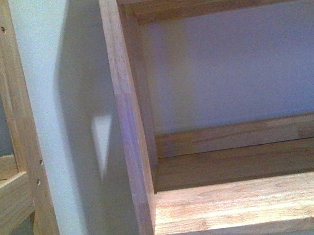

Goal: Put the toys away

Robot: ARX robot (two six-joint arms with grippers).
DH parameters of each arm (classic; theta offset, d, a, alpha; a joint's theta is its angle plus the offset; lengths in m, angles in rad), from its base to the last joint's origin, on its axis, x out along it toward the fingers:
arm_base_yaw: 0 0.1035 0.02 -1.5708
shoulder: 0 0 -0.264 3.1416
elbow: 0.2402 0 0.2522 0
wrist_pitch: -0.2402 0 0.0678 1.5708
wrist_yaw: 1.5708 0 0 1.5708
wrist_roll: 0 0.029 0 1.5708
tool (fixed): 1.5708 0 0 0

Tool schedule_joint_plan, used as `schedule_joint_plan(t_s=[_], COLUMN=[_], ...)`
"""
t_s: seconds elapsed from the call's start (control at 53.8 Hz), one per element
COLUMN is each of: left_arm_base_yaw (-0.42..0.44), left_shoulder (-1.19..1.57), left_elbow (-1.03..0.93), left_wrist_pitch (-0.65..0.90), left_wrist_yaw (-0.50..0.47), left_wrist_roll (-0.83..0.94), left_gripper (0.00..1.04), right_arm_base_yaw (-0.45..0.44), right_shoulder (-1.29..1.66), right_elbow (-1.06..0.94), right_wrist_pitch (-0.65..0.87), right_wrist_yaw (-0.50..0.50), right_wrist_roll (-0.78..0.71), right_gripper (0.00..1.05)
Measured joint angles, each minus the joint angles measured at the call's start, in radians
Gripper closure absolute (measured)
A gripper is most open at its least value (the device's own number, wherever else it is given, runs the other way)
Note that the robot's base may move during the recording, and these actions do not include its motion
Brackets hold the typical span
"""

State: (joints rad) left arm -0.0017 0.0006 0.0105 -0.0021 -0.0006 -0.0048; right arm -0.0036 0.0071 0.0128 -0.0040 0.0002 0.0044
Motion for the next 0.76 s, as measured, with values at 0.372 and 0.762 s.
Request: schedule_joint_plan(t_s=[0.372, 0.762], left_arm_base_yaw=[0.0, 0.0], left_shoulder=[0.0, 0.0], left_elbow=[0.0, 0.0], left_wrist_pitch=[0.0, 0.0], left_wrist_yaw=[0.0, 0.0], left_wrist_roll=[0.0, 0.0], left_gripper=[0.06, 0.06], right_arm_base_yaw=[0.0, 0.0], right_shoulder=[0.0, 0.0], right_elbow=[0.0, 0.0], right_wrist_pitch=[0.0, 0.0], right_wrist_yaw=[0.0, 0.0], right_wrist_roll=[-0.001, -0.001], right_gripper=[0.0, 0.0])
